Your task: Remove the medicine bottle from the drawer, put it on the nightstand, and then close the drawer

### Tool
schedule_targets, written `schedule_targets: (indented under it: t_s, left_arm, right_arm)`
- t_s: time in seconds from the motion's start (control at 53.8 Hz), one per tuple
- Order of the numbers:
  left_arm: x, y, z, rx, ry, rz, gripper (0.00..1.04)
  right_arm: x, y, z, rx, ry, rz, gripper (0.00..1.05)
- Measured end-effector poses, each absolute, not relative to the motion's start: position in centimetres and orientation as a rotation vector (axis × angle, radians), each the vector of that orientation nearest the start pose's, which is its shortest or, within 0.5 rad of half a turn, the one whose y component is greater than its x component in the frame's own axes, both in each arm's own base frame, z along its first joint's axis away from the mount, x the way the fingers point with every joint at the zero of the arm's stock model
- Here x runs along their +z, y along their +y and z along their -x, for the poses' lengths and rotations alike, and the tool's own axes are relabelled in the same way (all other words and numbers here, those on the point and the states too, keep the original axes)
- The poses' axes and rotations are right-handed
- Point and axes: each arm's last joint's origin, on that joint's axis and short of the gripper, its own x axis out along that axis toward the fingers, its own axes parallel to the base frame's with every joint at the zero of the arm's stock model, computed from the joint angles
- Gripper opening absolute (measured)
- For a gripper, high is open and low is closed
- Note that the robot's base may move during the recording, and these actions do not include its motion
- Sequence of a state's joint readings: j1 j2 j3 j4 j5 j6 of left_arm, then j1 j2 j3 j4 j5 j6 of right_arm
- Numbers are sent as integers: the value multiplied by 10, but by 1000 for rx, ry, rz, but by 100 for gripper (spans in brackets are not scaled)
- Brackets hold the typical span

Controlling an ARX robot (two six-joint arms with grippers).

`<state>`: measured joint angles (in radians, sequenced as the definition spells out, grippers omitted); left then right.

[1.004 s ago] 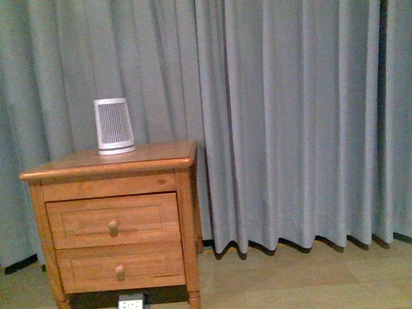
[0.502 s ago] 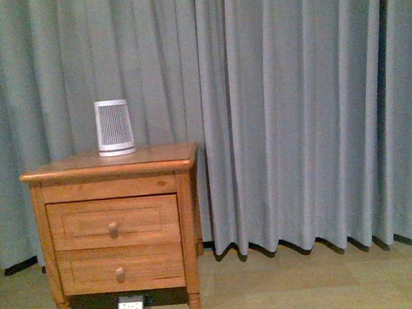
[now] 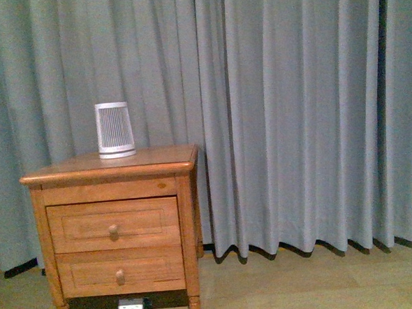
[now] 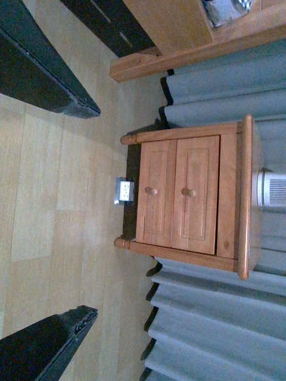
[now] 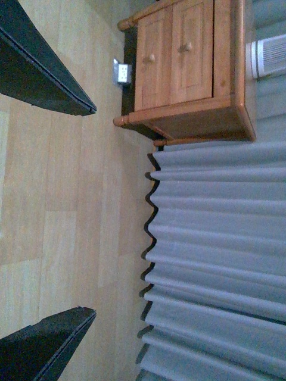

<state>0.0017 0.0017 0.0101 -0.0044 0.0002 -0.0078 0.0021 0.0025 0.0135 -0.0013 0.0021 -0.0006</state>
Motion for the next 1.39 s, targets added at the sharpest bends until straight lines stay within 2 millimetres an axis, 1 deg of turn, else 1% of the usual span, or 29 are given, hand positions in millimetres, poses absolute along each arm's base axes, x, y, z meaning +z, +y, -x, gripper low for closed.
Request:
schedule_targets:
  t_s: [1.394]
  left_arm:
    - [167, 0, -97, 2, -5, 8, 98]
  right_arm:
    - [168, 0, -97, 0, -10, 1, 98]
